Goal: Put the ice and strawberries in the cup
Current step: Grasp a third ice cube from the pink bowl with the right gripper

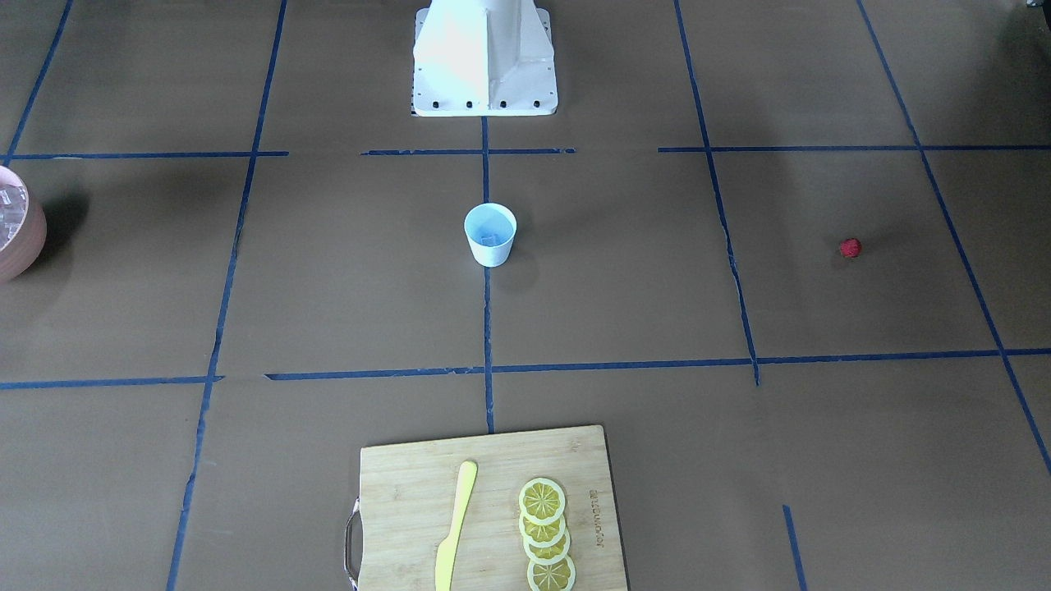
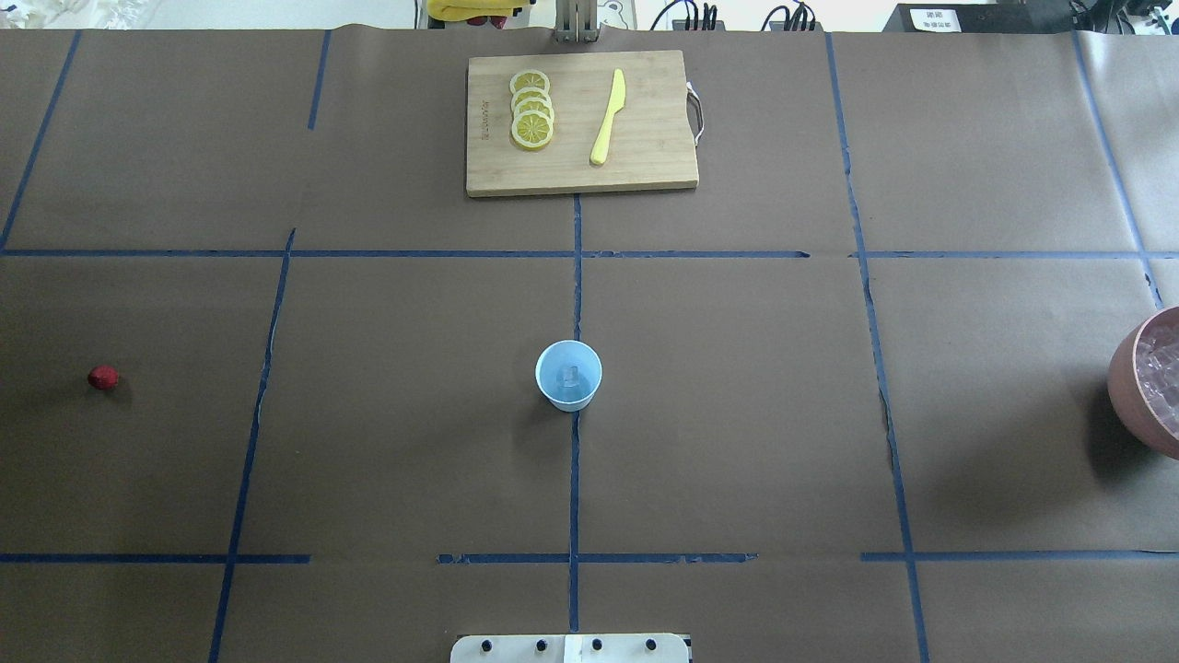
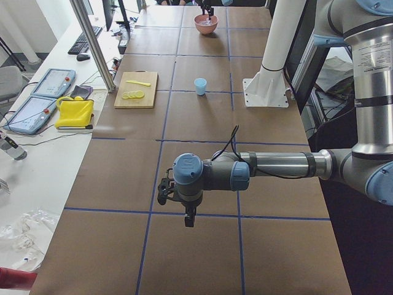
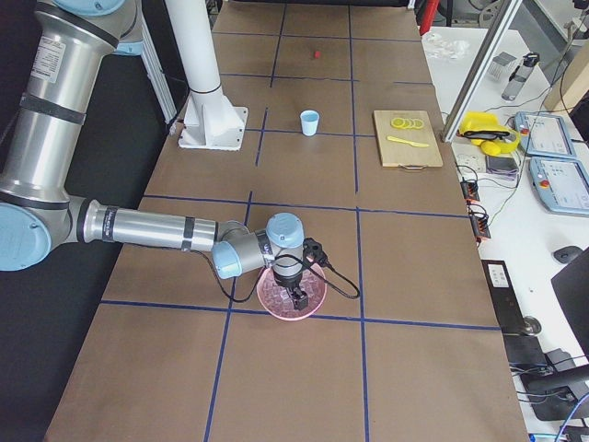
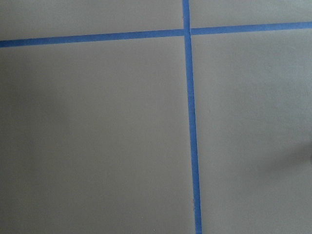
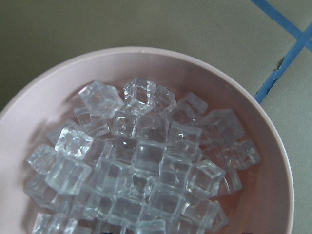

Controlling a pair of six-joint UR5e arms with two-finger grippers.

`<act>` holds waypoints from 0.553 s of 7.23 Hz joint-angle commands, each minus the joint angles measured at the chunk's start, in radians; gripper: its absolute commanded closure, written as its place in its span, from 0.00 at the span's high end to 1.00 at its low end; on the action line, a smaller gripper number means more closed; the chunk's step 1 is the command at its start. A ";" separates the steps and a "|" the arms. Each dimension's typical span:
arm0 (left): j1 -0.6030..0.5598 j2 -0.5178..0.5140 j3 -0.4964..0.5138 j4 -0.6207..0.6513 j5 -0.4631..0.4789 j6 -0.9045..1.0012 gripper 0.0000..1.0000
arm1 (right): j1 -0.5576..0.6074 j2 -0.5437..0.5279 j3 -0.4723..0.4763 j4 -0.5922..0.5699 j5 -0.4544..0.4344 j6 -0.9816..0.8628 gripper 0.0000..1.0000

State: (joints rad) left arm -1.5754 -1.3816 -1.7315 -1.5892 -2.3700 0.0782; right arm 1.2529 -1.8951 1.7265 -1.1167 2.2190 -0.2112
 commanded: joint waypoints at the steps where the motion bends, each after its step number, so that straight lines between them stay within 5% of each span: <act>1: 0.000 -0.001 0.000 0.000 0.000 0.000 1.00 | -0.001 -0.004 -0.002 -0.008 0.020 0.025 0.88; 4: 0.000 -0.001 0.000 0.000 0.000 0.000 1.00 | -0.007 -0.022 -0.001 -0.009 0.042 0.032 0.82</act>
State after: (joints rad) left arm -1.5754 -1.3821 -1.7319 -1.5892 -2.3700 0.0782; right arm 1.2494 -1.9131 1.7244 -1.1252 2.2552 -0.1803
